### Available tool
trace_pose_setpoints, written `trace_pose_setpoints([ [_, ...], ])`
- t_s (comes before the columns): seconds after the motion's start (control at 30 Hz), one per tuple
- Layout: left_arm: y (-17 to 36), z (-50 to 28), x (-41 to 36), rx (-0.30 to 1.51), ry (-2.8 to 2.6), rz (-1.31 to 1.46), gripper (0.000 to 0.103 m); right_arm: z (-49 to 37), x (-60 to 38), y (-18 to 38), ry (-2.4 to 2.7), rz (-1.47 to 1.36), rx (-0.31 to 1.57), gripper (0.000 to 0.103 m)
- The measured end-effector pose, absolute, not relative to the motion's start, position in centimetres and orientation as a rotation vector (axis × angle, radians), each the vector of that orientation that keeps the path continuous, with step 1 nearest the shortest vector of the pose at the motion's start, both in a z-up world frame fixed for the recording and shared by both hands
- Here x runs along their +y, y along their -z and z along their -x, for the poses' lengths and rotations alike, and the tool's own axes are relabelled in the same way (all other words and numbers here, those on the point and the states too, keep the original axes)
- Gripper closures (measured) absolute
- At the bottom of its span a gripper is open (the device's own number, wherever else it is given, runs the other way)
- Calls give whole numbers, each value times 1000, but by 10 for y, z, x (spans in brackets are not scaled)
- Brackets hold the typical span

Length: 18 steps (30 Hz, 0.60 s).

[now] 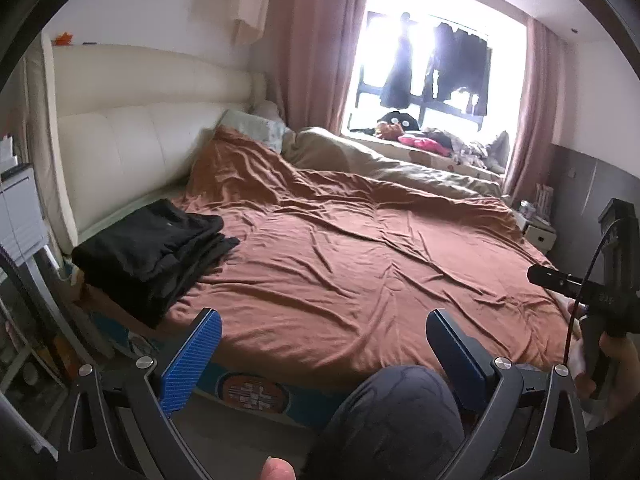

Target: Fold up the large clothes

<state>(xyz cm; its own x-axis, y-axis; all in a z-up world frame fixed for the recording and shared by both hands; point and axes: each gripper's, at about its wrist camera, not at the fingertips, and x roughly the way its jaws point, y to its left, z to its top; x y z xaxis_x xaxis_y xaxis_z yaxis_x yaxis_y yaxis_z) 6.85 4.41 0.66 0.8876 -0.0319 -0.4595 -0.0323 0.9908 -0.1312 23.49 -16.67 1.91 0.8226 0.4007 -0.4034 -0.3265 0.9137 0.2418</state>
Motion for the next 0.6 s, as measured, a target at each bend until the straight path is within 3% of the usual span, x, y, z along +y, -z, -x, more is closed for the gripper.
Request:
trace_pose_setpoints([
  [0.6, 31, -23, 32, 424, -8, 153, 0, -159, -166, 30, -262, -107, 384, 0],
])
